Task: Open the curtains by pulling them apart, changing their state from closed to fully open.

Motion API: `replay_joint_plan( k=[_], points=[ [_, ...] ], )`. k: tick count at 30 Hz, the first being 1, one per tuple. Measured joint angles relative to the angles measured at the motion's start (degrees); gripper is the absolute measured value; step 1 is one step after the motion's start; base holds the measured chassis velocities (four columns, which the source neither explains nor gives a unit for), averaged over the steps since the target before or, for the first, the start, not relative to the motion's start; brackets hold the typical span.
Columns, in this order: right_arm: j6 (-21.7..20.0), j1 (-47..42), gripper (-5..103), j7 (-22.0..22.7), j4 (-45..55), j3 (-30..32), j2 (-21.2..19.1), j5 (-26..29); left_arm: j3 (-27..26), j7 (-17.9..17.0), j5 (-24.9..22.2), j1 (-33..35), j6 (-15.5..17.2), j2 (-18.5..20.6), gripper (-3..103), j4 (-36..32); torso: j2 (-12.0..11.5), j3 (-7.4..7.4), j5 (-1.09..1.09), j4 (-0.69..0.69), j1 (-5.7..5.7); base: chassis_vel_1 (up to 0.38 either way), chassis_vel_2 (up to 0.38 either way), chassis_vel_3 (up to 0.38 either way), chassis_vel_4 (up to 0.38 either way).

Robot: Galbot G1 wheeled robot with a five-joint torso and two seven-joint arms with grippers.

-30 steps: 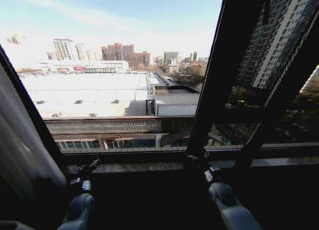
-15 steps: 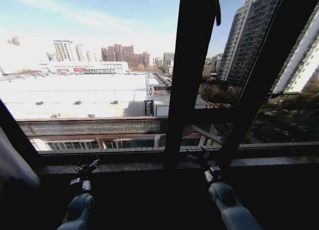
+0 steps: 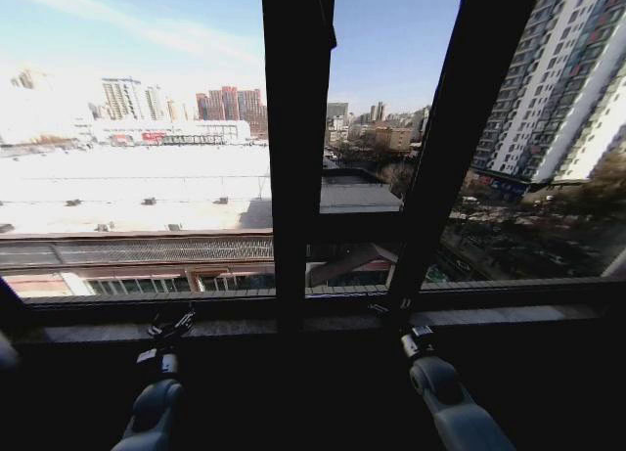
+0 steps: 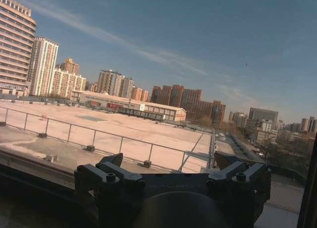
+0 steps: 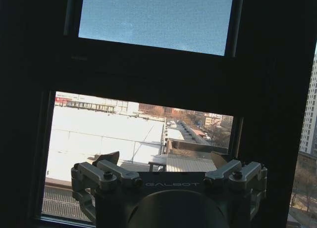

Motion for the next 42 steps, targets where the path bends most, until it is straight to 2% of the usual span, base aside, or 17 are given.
replay_joint_plan(
  k=[28, 35, 39, 42],
  points=[
    [0.0, 0.0, 100, 0.0, 0.0, 0.0, 0.0, 0.0, 0.0, 0.0, 0.0, 0.0, 0.0, 0.0, 100, 0.0, 0.0, 0.00, 0.02, -0.02, -0.01, -0.339, -0.347, 0.348, 0.349],
    [0.0, 0.0, 100, 0.0, 0.0, 0.0, 0.0, 0.0, 0.0, 0.0, 0.0, 0.0, 0.0, 0.0, 100, 0.0, 0.0, 0.00, 0.04, -0.02, -0.01, -0.113, -0.101, 0.132, 0.094],
    [0.0, 0.0, 100, 0.0, 0.0, 0.0, 0.0, 0.0, 0.0, 0.0, 0.0, 0.0, 0.0, 0.0, 100, 0.0, 0.0, 0.00, -0.06, 0.03, -0.01, 0.014, 0.007, -0.009, -0.006],
    [0.0, 0.0, 100, 0.0, 0.0, 0.0, 0.0, 0.0, 0.0, 0.0, 0.0, 0.0, 0.0, 0.0, 100, 0.0, 0.0, 0.00, -0.01, 0.05, -0.01, 0.057, 0.038, -0.044, -0.020]
  ],
)
